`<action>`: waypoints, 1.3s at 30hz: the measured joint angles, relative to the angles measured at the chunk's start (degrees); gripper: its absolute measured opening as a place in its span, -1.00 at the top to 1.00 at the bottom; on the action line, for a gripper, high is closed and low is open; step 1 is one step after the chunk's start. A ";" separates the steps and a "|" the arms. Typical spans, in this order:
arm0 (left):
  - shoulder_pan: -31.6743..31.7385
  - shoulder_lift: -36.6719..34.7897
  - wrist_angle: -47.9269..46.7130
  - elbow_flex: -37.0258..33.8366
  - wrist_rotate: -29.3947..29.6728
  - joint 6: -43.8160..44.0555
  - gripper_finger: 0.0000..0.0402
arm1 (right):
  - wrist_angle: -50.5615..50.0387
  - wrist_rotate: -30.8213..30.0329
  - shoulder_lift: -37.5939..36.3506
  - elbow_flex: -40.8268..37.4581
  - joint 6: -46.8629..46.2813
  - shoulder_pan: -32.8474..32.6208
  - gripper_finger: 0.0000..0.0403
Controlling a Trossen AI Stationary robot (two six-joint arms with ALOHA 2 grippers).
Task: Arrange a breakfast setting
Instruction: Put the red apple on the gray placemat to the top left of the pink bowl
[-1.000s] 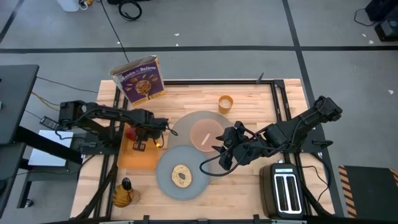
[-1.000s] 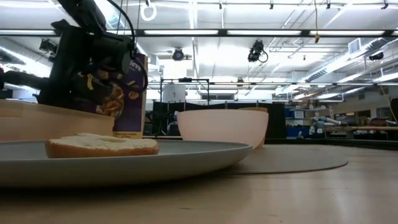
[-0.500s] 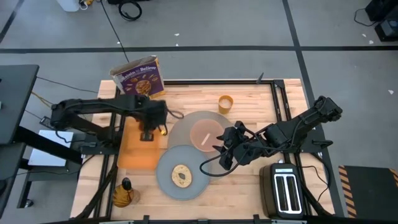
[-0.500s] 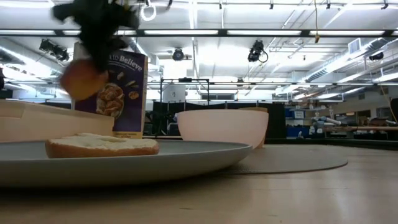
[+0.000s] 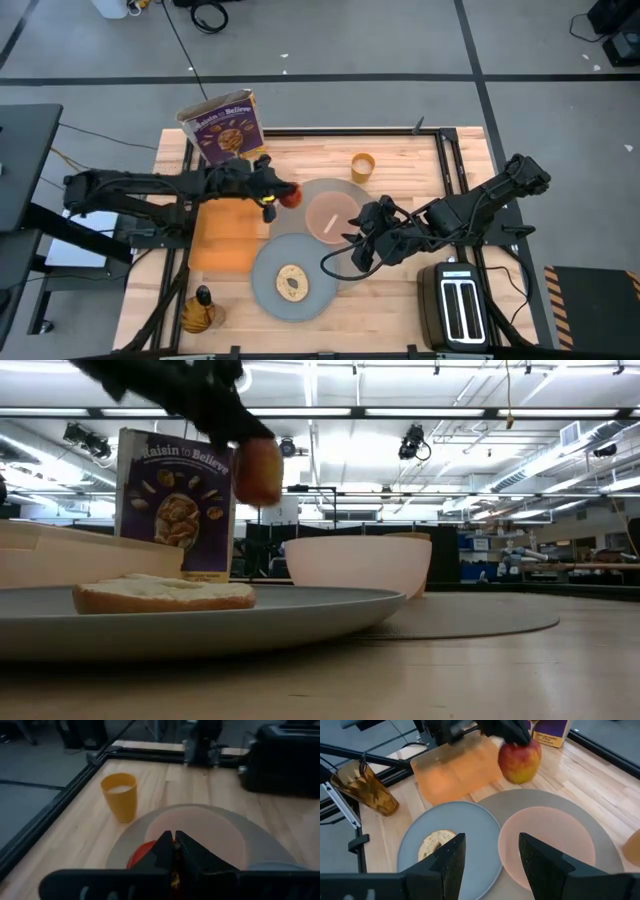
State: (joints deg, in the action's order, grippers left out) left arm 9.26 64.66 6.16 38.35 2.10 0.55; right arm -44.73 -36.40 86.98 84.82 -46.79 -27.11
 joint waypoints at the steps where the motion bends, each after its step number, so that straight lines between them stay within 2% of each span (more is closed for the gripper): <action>1: 0.46 1.03 1.53 -1.43 0.96 0.40 0.91 | 0.00 0.01 0.00 0.00 -0.29 0.00 0.05; 5: 2.32 5.97 6.84 -4.15 4.21 0.05 0.91 | -0.06 0.02 -0.01 0.00 -1.11 0.11 0.05; 12: 4.86 15.29 12.90 -4.17 4.23 0.12 0.90 | -0.04 0.04 -0.02 0.00 -1.71 1.13 0.05; 21: 7.08 21.75 15.16 -4.17 4.37 1.54 0.90 | -0.02 0.15 -0.02 0.00 -1.79 1.46 0.05; 39: 6.88 22.58 19.06 -4.15 4.32 5.29 0.90 | -0.02 0.24 -0.02 0.00 -1.74 2.10 0.05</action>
State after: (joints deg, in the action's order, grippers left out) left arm 16.14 87.24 25.22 34.20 6.42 5.85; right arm -44.75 -36.16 86.96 84.82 -48.53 -25.02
